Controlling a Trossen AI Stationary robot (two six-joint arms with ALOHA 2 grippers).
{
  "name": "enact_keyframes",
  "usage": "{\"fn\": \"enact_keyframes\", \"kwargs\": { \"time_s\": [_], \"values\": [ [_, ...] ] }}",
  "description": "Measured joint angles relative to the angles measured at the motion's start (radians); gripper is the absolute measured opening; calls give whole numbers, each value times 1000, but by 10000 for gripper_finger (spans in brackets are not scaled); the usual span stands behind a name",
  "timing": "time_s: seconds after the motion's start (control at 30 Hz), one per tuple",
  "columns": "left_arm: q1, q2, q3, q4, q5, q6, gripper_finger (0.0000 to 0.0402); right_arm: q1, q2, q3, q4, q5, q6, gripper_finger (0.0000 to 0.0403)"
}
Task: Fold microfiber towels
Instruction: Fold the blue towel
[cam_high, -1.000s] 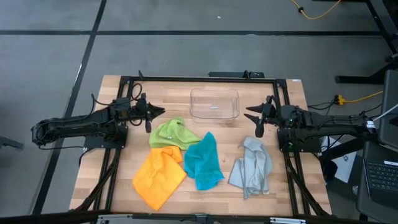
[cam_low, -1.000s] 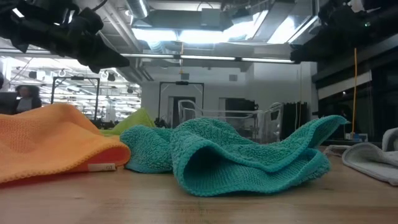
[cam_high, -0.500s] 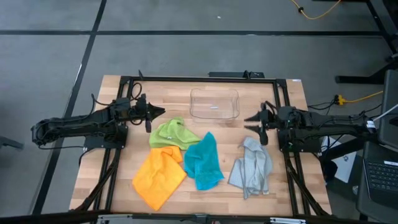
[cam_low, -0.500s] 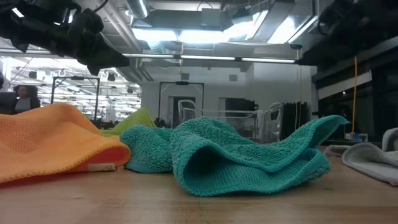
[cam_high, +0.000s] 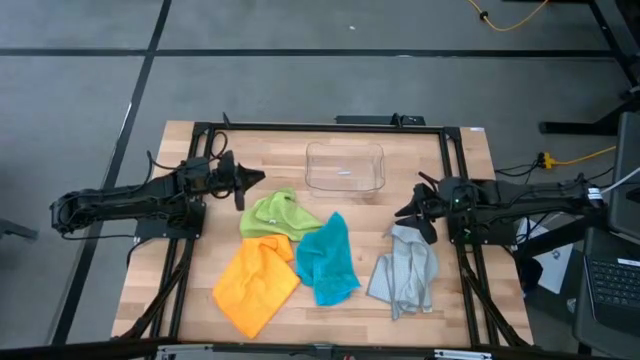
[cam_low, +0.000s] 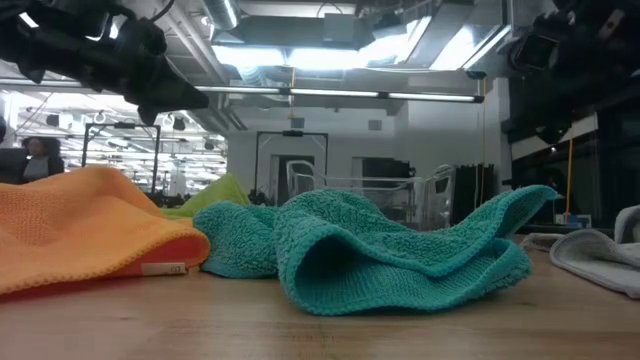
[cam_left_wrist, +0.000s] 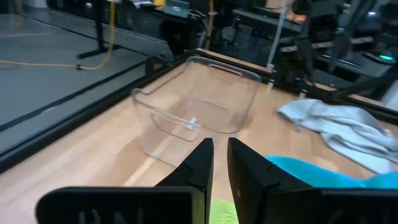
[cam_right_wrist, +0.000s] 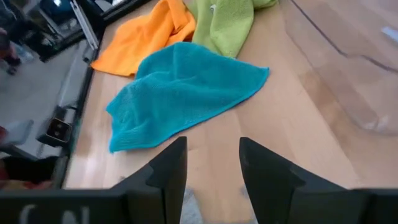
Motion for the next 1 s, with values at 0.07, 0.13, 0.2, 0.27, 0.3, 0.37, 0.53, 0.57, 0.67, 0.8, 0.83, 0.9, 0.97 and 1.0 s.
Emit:
{"fn": "enact_keyframes", "kwargs": {
  "time_s": [0.07, 0.13, 0.2, 0.27, 0.3, 0.37, 0.53, 0.57, 0.67, 0.8, 0.83, 0.9, 0.97, 1.0],
  "values": [
    [0, 0, 0, 5, -12, 1, 39, 0, 44, 0, 49, 2, -57, 149],
    [0, 0, 0, 13, -15, 2, 39, 3, 102, 0, 131, -15, -115, 149],
    [0, 0, 0, 24, -28, 1, 39, 12, 168, 0, 213, -52, -173, 149],
    [0, 0, 0, 25, -34, 0, 39, 27, 237, 2, 272, -104, -225, 149],
    [0, 0, 0, 25, -35, 0, 39, 36, 271, 9, 278, -123, -241, 149],
    [0, 0, 0, 25, -35, 0, 39, 59, 334, 35, 276, -137, -244, 149],
    [0, 0, 0, 25, -39, 0, 39, 125, 448, 128, 275, -135, -303, 149],
    [0, 0, 0, 25, -39, 0, 39, 137, 464, 153, 270, -126, -329, 149],
    [0, 0, 0, 23, -39, -1, 39, 174, 508, 246, 173, -39, -386, 149],
    [0, 0, 0, 22, -39, -4, 39, 246, 570, 365, 19, 57, -398, 149],
    [0, 0, 0, 22, -39, -4, 39, 270, 585, 389, -1, 68, -397, 149],
    [0, 0, 0, 21, -39, -4, 39, 325, 617, 422, -22, 97, -402, 149],
    [0, 0, 0, 21, -39, -4, 39, 376, 647, 444, -37, 125, -404, 149],
    [0, 0, 0, 21, -39, -4, 39, 399, 660, 452, -42, 135, -404, 149]
  ]
}}
